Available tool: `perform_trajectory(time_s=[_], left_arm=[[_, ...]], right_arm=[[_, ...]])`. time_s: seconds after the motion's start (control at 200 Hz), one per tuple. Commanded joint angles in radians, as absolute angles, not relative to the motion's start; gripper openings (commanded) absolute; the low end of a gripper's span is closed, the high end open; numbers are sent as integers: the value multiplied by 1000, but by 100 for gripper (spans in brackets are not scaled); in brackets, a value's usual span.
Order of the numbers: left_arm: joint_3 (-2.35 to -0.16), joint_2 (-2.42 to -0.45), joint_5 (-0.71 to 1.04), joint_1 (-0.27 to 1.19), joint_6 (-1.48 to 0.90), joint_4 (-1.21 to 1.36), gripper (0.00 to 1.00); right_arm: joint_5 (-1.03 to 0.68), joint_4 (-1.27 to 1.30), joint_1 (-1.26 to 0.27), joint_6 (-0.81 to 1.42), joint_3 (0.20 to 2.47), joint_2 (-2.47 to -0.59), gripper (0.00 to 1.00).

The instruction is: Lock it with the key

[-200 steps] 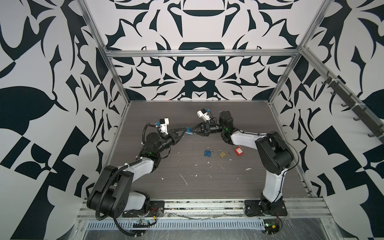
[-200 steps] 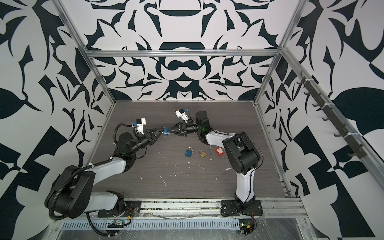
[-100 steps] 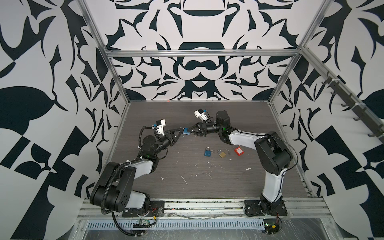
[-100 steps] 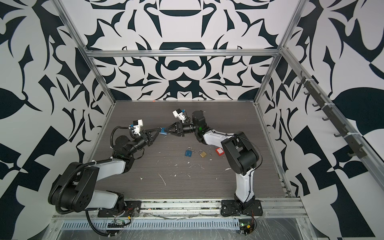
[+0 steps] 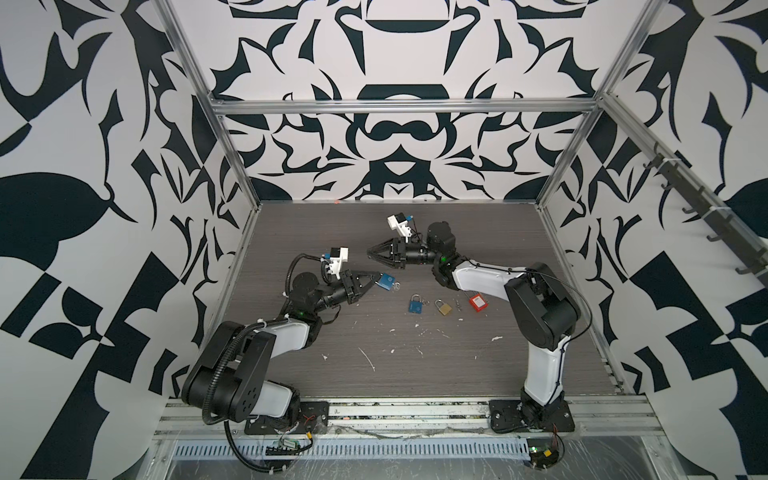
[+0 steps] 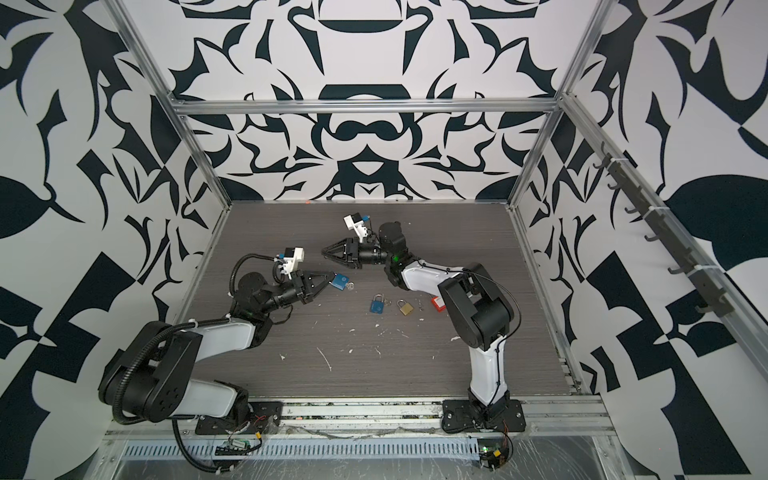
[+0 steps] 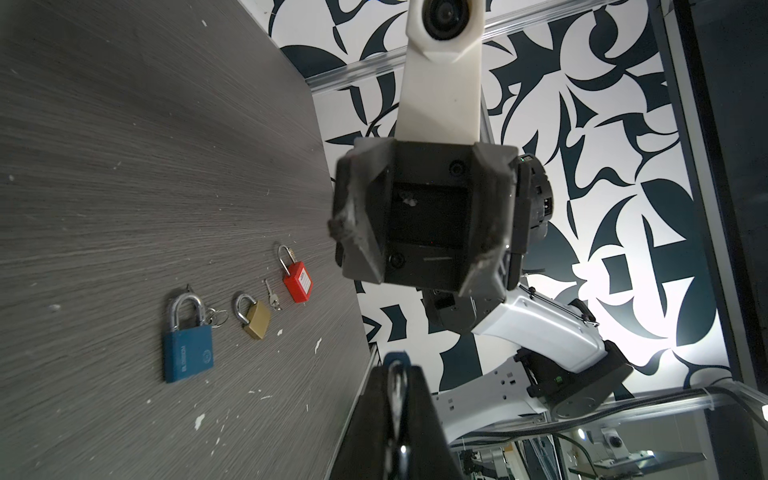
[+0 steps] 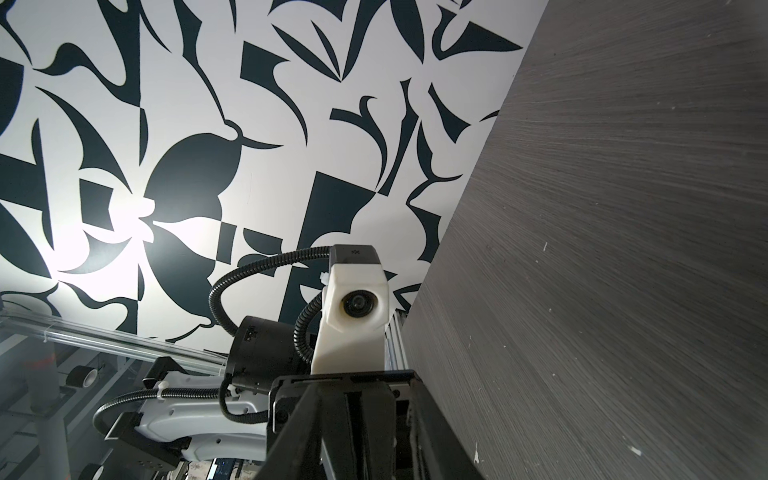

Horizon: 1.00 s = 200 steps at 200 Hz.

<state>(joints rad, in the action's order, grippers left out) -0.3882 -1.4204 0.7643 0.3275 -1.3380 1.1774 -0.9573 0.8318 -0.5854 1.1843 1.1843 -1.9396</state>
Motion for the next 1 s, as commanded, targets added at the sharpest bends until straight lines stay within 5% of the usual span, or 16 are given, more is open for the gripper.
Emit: perform_trajectory(time_s=[0.0,0.435,0.74,0.995], left_arm=[[-411,-1374,773,324,-1328,1156,0],[-470,-1085,755,316,-1072,659,0],[-470,-1095,761,310,-1076,676,0],[-426,-1068,722,248,-1122,720,0]], right_arm=[[-942,882,-581,1158,1164,-1877,40],[-941,998,-554,1196,1081,-1843,52],[-952,1248,-540,1369,1038,-1884,52],[-914,985,-522,1176,917,-1763,54]])
